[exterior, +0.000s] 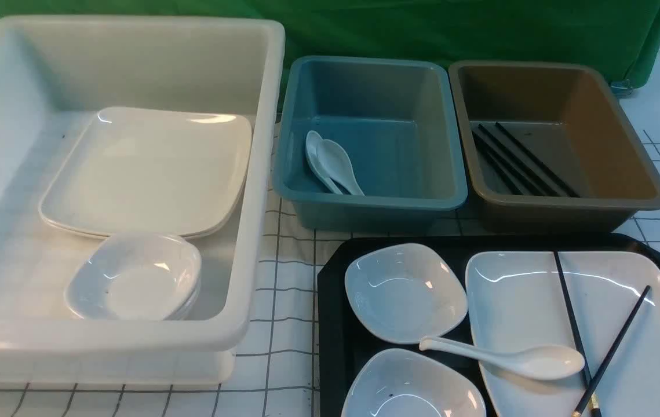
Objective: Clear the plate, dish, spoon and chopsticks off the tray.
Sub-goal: Use the right arm to grab a soup spoon from the plate
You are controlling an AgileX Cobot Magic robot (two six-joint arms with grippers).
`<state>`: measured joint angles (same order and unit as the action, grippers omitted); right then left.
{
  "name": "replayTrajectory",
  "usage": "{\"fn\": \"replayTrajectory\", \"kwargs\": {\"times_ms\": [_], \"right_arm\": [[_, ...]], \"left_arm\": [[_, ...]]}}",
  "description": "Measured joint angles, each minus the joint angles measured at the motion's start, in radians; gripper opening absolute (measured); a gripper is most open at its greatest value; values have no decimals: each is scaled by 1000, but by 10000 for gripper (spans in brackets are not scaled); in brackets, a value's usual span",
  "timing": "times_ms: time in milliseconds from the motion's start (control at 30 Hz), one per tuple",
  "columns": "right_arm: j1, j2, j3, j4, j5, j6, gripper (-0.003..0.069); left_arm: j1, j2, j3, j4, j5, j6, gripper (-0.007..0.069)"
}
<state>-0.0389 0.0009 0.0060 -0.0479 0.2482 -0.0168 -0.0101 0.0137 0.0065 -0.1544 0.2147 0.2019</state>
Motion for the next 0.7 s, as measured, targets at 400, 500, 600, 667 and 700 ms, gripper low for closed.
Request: {"fn": "replayTrajectory", "kwargs": {"times_ms": [400,500,600,667,700], "right_arm": [[0,0,0,0,0,0,247],[0,0,0,0,0,0,247],[0,0,0,0,0,0,247],[0,0,0,0,0,0,247],[0,0,0,0,0,0,247]], "left_arm": [[0,0,0,0,0,0,5],[0,0,0,0,0,0,5],[0,0,0,0,0,0,5],[0,0,0,0,-1,0,5],[0,0,0,-12,-17,0,5]]}}
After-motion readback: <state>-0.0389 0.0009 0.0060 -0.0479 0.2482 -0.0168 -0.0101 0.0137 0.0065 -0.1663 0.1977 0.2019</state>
